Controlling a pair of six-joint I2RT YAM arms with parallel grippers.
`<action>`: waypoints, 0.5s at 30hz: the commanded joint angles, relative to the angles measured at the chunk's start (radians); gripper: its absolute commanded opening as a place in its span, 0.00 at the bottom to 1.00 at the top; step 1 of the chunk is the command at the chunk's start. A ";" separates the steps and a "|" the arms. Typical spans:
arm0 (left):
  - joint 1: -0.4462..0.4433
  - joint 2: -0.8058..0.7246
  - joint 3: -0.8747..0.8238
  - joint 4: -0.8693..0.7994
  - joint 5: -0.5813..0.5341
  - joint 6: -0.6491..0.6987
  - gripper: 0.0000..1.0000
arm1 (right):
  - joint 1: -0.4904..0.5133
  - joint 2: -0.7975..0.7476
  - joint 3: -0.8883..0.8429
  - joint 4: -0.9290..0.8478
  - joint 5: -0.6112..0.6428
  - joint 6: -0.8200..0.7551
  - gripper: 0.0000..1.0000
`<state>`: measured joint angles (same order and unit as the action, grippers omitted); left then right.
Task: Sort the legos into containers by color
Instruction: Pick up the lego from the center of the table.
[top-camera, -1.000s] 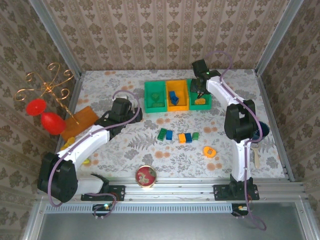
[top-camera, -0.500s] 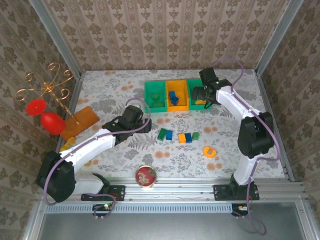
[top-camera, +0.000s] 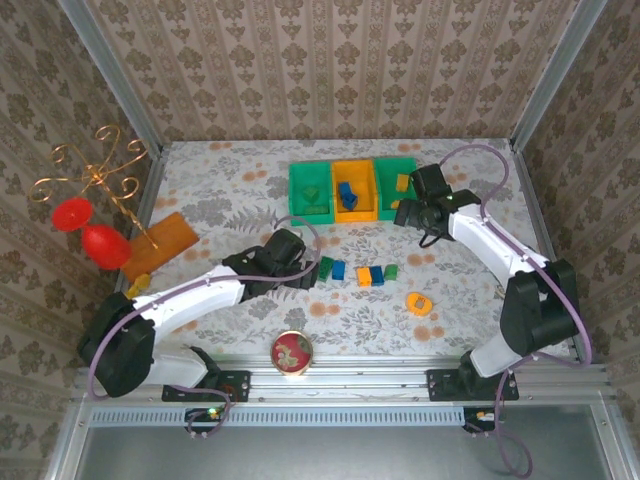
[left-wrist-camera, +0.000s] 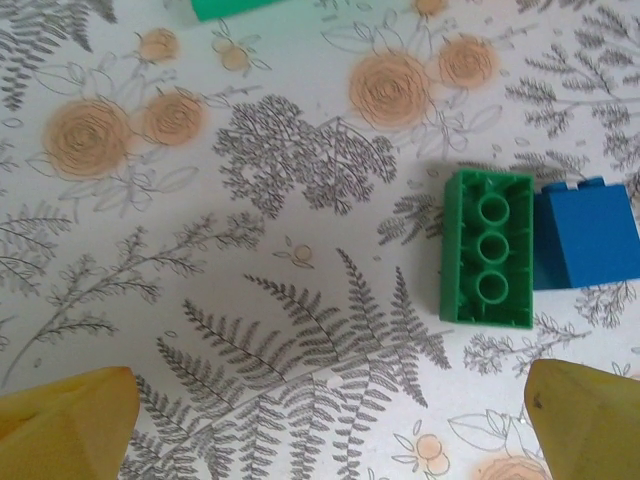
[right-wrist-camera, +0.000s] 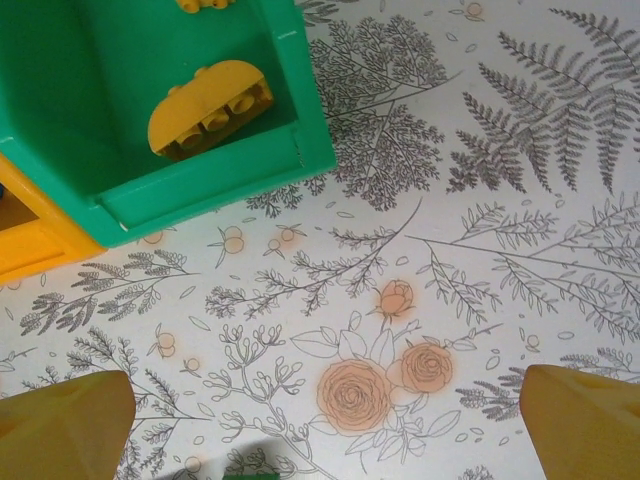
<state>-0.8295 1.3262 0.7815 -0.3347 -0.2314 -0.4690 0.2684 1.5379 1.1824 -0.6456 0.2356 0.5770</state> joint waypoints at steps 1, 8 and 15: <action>-0.019 0.014 -0.014 -0.032 0.010 0.026 1.00 | 0.006 -0.045 -0.039 0.005 0.034 0.061 1.00; -0.044 0.030 -0.021 -0.025 0.015 0.037 1.00 | 0.008 -0.068 -0.087 0.018 0.036 0.098 1.00; -0.055 0.061 -0.022 -0.007 0.032 0.040 1.00 | 0.008 -0.071 -0.094 0.018 0.040 0.100 1.00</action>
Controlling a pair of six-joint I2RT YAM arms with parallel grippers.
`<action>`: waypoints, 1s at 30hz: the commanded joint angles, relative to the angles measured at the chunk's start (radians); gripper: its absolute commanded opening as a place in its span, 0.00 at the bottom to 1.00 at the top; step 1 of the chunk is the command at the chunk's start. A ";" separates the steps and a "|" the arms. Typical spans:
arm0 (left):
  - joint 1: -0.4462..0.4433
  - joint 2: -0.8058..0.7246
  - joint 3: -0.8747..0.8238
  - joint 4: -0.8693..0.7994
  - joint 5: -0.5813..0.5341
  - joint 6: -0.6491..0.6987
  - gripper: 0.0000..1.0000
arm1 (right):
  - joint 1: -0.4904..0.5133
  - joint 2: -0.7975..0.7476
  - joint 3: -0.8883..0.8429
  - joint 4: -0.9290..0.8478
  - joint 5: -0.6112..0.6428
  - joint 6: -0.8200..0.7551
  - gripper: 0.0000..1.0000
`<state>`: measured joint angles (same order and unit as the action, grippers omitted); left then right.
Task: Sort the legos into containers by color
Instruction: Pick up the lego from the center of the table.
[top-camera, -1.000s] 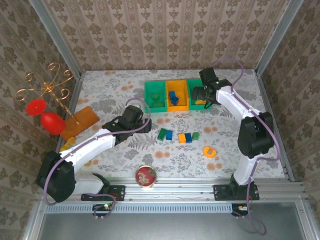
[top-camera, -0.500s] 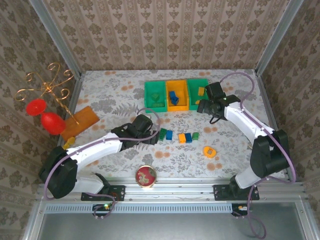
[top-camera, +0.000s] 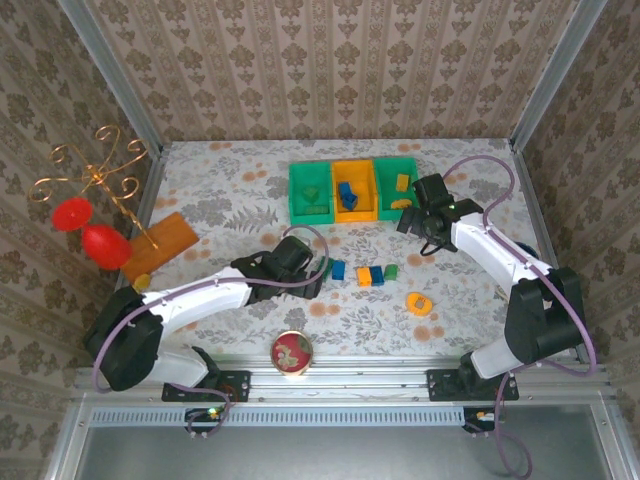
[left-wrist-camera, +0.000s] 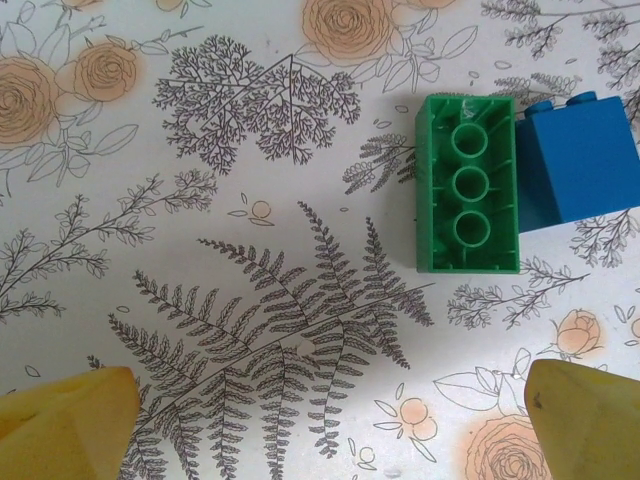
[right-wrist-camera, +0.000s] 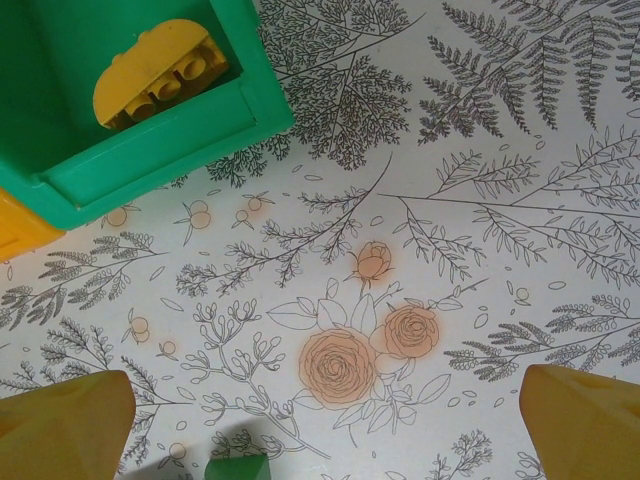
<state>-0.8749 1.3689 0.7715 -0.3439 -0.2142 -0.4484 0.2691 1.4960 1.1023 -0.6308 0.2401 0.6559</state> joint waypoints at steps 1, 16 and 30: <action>-0.010 0.026 -0.011 0.005 0.018 0.018 1.00 | 0.007 -0.029 -0.016 0.003 0.035 0.021 1.00; -0.018 0.143 0.036 0.069 0.076 0.053 1.00 | 0.007 -0.031 -0.007 -0.003 0.054 0.014 1.00; -0.016 0.274 0.126 0.095 0.082 0.080 0.98 | 0.007 -0.044 0.000 -0.008 0.057 0.010 1.00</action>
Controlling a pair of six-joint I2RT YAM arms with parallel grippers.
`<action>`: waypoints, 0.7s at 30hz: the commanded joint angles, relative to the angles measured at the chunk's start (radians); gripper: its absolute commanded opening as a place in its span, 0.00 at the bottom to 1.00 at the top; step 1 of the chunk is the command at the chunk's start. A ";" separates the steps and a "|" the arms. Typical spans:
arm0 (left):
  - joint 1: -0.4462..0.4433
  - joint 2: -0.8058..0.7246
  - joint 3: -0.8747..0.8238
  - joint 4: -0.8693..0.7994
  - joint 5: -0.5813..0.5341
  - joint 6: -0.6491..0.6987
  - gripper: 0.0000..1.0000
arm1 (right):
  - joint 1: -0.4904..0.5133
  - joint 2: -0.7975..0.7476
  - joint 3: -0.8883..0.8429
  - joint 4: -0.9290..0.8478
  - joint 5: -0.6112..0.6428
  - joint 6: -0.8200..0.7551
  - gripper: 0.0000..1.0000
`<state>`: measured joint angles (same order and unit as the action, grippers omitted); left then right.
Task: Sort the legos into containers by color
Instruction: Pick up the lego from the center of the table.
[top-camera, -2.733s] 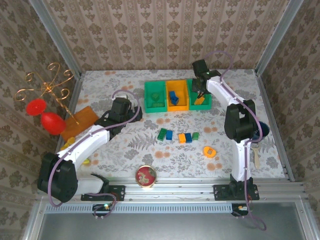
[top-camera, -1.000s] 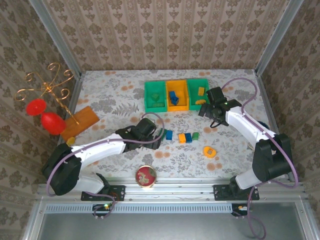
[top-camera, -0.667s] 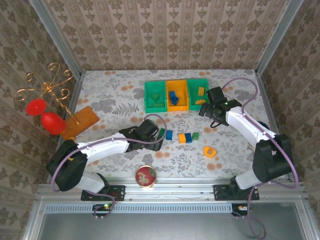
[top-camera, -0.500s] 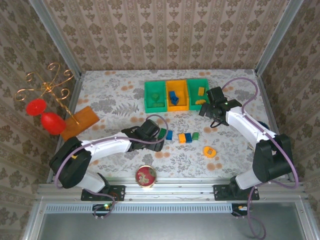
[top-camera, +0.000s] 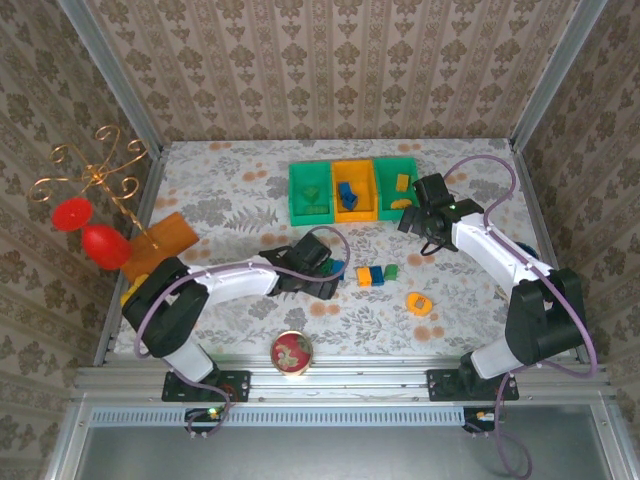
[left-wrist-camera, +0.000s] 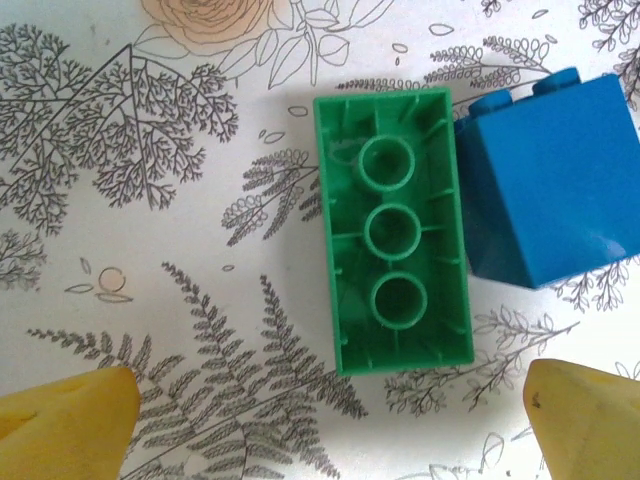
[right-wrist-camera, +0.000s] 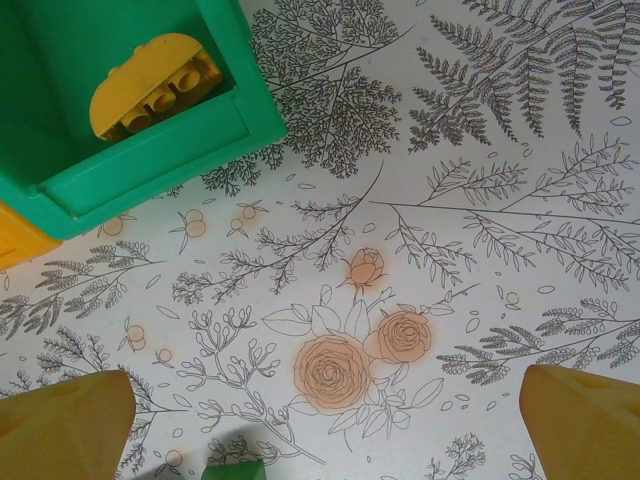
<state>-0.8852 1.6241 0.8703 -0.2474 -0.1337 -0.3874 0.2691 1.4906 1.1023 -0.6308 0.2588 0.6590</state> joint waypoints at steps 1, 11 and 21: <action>-0.004 0.023 0.032 -0.002 -0.001 0.017 0.97 | 0.007 -0.040 -0.001 -0.006 0.038 0.007 1.00; 0.016 0.073 0.066 0.000 -0.007 0.004 0.87 | 0.007 -0.041 0.003 -0.005 0.032 0.008 1.00; 0.045 0.085 0.076 -0.003 -0.017 -0.015 0.72 | 0.007 -0.035 0.011 -0.003 0.028 0.007 1.00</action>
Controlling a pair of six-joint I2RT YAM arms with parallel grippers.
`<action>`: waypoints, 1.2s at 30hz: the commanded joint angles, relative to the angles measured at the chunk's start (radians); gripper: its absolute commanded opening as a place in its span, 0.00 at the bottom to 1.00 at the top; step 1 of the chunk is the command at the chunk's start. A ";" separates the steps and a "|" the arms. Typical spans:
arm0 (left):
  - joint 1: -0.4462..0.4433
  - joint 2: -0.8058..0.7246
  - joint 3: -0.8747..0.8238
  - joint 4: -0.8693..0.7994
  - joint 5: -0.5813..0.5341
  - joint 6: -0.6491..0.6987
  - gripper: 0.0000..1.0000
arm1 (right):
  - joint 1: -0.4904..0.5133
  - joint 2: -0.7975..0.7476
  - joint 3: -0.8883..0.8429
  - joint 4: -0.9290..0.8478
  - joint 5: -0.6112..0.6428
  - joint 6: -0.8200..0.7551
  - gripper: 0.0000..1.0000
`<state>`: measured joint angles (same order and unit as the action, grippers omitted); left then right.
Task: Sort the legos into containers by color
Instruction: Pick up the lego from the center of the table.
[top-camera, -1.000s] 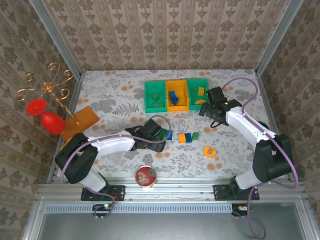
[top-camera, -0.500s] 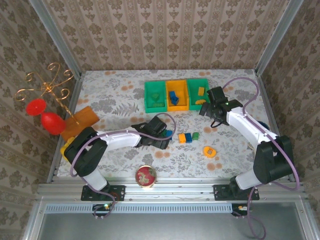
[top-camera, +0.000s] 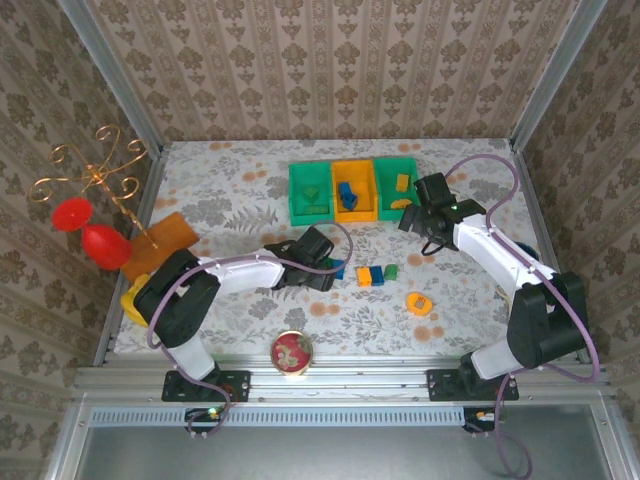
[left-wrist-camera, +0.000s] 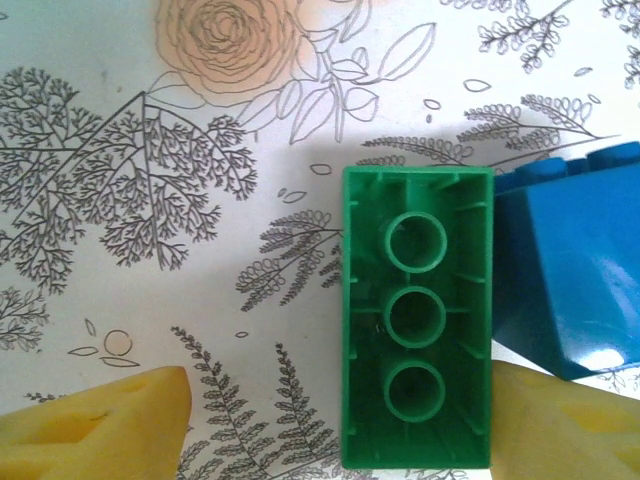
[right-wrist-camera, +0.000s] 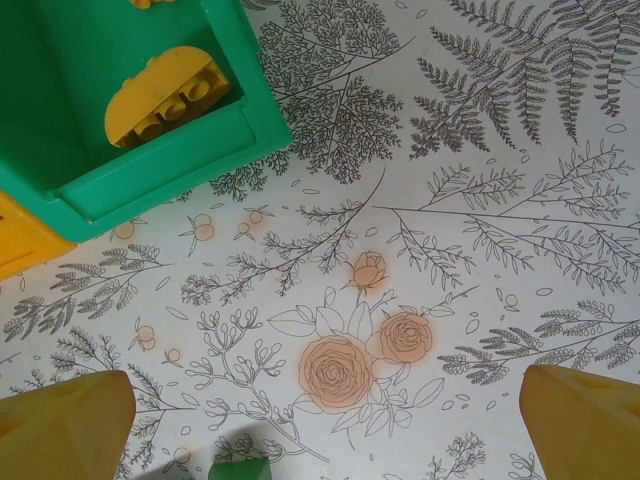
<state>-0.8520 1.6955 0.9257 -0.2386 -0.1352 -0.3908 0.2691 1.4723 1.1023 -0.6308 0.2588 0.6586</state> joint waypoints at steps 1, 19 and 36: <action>0.017 0.013 0.019 -0.011 -0.016 -0.014 0.70 | 0.007 -0.015 0.011 -0.003 0.026 0.008 1.00; 0.047 0.034 0.043 0.007 -0.009 -0.029 0.71 | 0.007 0.003 0.019 0.003 0.017 0.007 1.00; 0.057 0.094 0.083 0.039 -0.004 -0.023 0.55 | 0.012 -0.012 0.008 0.008 0.011 0.010 1.00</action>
<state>-0.8032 1.7870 0.9920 -0.2043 -0.1448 -0.4107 0.2729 1.4727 1.1023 -0.6300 0.2581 0.6590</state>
